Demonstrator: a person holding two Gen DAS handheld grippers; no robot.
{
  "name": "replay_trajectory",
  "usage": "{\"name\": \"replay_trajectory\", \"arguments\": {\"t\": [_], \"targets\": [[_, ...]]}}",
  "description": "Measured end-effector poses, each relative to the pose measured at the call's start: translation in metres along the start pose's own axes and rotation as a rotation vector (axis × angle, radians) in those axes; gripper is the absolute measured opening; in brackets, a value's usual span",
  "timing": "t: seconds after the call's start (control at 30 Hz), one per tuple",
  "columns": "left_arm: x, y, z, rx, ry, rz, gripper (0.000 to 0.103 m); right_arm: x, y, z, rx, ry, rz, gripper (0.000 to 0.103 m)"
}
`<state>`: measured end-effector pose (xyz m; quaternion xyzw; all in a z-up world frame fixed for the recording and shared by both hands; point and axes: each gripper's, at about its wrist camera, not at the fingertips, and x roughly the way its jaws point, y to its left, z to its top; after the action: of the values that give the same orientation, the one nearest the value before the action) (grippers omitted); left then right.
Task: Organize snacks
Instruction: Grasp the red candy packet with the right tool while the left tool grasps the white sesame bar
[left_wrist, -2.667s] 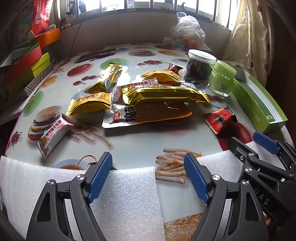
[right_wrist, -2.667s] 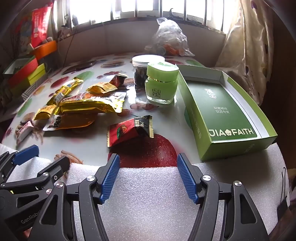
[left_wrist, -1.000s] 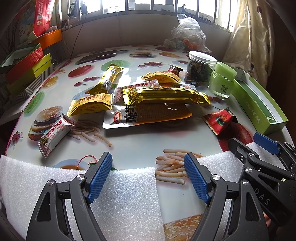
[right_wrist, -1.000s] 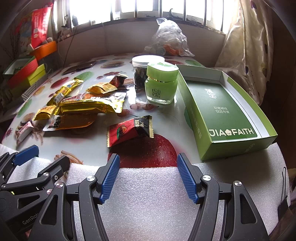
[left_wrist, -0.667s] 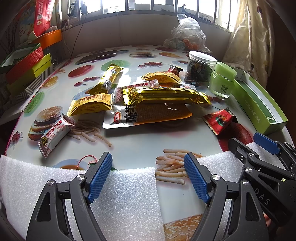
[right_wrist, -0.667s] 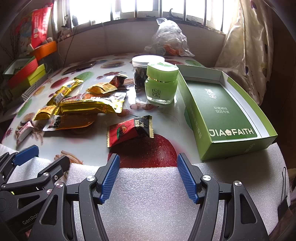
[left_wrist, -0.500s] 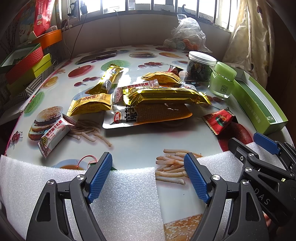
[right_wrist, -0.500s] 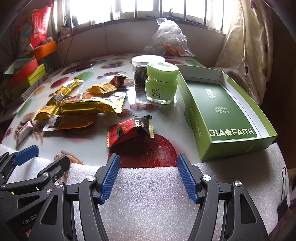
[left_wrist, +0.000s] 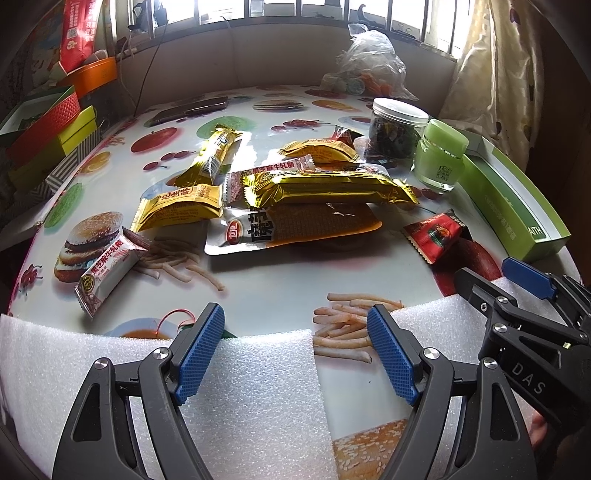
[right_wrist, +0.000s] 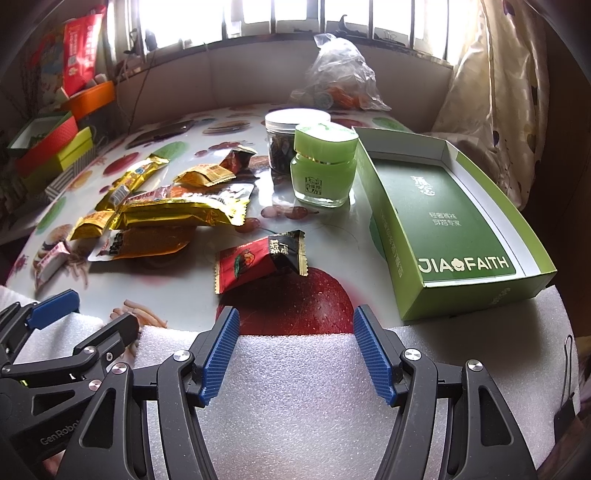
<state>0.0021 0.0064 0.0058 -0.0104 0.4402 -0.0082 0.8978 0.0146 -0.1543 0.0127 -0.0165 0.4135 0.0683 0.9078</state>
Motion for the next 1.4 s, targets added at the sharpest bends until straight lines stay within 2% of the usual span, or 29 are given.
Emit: {"name": "replay_trajectory", "arguments": {"t": [0.13, 0.23, 0.33, 0.6, 0.73, 0.83, 0.93, 1.1, 1.17, 1.4], "targets": [[-0.003, 0.011, 0.003, -0.035, 0.01, -0.049, 0.08, -0.007, -0.002, 0.004, 0.037, 0.007, 0.069, 0.064], [-0.004, 0.021, 0.005, -0.056, 0.016, -0.008, 0.08, -0.006, -0.001, 0.014, 0.069, -0.002, 0.1, 0.064], [-0.007, 0.035, 0.006, -0.093, 0.012, 0.004, 0.08, 0.002, -0.001, 0.021, 0.112, 0.027, 0.127, 0.064], [-0.021, 0.076, 0.011, -0.169, -0.04, 0.086, 0.08, 0.025, -0.002, 0.038, 0.228, 0.063, 0.198, 0.064], [-0.022, 0.097, 0.011, -0.205, -0.048, 0.125, 0.08, 0.03, 0.004, 0.043, 0.208, 0.058, 0.184, 0.061], [-0.021, 0.109, 0.011, -0.215, -0.052, 0.132, 0.08, 0.031, 0.014, 0.044, 0.144, 0.055, 0.163, 0.058], [-0.018, 0.12, 0.013, -0.218, -0.051, 0.131, 0.08, 0.033, 0.023, 0.044, 0.062, 0.057, 0.118, 0.049], [-0.014, 0.13, 0.017, -0.197, -0.049, 0.151, 0.08, 0.034, 0.024, 0.043, 0.038, 0.059, 0.119, 0.04], [-0.01, 0.132, 0.019, -0.178, -0.044, 0.141, 0.08, 0.033, 0.022, 0.042, 0.04, 0.058, 0.118, 0.035], [0.001, 0.129, 0.018, -0.121, -0.003, 0.098, 0.08, 0.031, 0.019, 0.04, 0.045, 0.054, 0.124, 0.03]]}}
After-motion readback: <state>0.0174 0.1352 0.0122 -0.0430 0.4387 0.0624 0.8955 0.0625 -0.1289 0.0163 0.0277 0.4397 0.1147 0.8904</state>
